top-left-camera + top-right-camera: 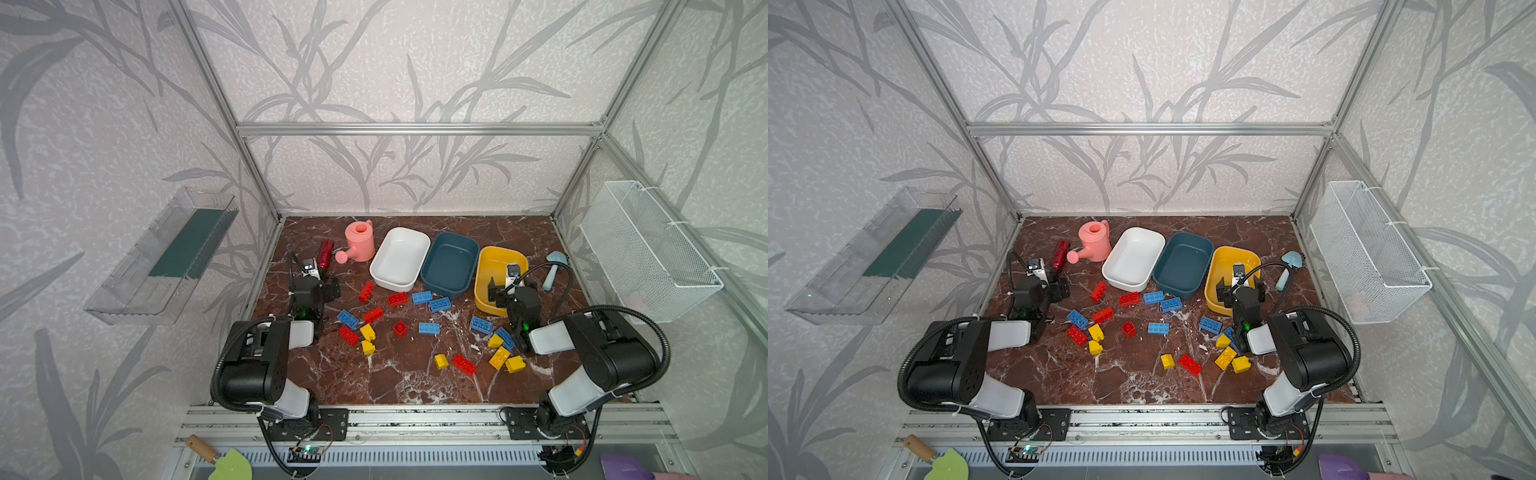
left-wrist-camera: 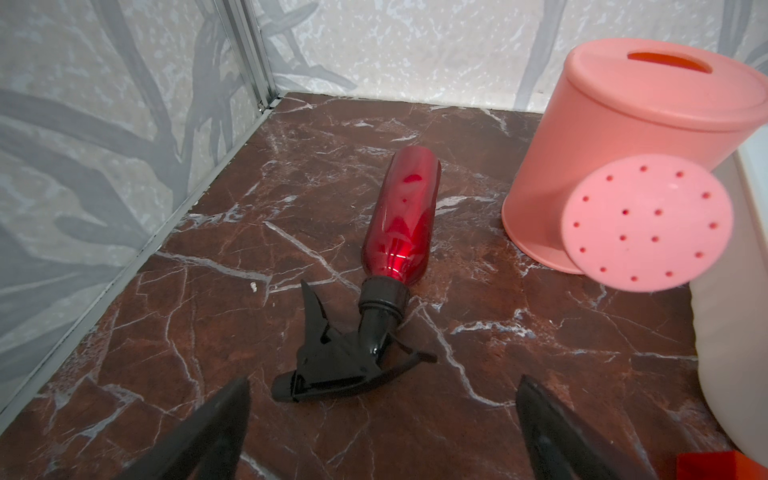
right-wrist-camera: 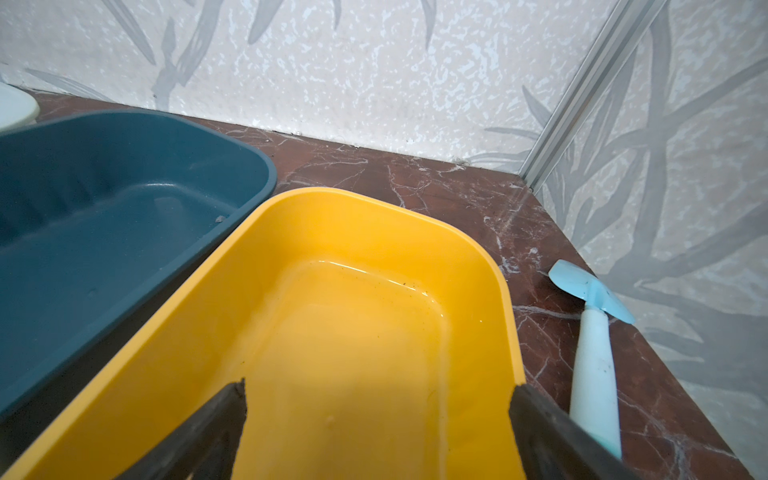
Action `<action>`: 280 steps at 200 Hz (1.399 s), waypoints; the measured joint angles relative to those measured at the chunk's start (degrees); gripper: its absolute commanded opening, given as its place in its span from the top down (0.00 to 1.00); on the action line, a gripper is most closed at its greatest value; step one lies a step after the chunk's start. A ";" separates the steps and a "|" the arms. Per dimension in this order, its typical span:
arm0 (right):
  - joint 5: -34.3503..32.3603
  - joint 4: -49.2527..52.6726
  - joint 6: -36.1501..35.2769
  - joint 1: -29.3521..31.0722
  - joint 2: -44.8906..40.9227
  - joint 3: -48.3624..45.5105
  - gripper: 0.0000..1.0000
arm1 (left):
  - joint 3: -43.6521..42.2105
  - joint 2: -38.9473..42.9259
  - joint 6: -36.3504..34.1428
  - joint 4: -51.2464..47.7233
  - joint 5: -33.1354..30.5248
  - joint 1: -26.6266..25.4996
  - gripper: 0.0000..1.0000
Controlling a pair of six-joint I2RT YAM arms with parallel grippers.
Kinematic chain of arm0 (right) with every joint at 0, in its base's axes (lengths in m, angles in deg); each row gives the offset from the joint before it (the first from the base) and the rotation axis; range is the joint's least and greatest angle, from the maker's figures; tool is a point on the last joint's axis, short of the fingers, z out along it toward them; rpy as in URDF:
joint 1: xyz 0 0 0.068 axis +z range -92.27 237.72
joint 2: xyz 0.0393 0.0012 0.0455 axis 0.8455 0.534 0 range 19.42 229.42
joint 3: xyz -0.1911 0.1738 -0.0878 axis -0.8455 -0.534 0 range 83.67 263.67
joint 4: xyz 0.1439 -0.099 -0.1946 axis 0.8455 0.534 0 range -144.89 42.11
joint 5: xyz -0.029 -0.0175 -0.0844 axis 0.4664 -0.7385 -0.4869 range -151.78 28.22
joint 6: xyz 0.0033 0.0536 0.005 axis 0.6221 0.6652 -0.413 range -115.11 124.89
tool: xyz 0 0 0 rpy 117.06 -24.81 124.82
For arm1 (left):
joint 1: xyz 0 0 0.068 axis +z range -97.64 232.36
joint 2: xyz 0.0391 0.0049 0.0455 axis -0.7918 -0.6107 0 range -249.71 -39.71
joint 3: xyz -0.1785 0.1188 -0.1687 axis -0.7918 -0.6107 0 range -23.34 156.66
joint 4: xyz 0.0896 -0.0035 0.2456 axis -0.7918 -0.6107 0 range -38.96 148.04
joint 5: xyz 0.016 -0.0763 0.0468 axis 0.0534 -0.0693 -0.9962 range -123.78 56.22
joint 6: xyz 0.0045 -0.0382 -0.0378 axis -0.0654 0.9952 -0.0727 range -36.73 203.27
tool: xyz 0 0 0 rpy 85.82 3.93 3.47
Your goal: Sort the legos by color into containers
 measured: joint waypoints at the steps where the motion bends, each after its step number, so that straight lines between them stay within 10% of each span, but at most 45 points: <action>1: 0.00 0.00 0.02 0.00 0.00 0.00 0.01 | 0.00 0.00 0.00 0.00 0.00 0.00 0.01; 89: -1.14 7.10 -1.53 1.84 -8.17 0.04 0.01 | 2.99 1.88 1.18 -8.24 -3.58 0.07 0.01; 159: 0.15 44.30 0.59 15.06 -29.24 22.58 0.01 | 20.22 22.58 5.40 -35.47 -3.89 -4.35 0.01; 198: 2.49 65.53 6.80 27.54 -26.82 35.08 0.04 | 28.48 29.44 10.27 -55.82 -4.68 -15.08 0.05; 280: 9.88 85.64 16.90 48.98 -1.88 45.24 0.07 | 25.90 54.73 22.40 -84.96 -4.76 -16.26 0.01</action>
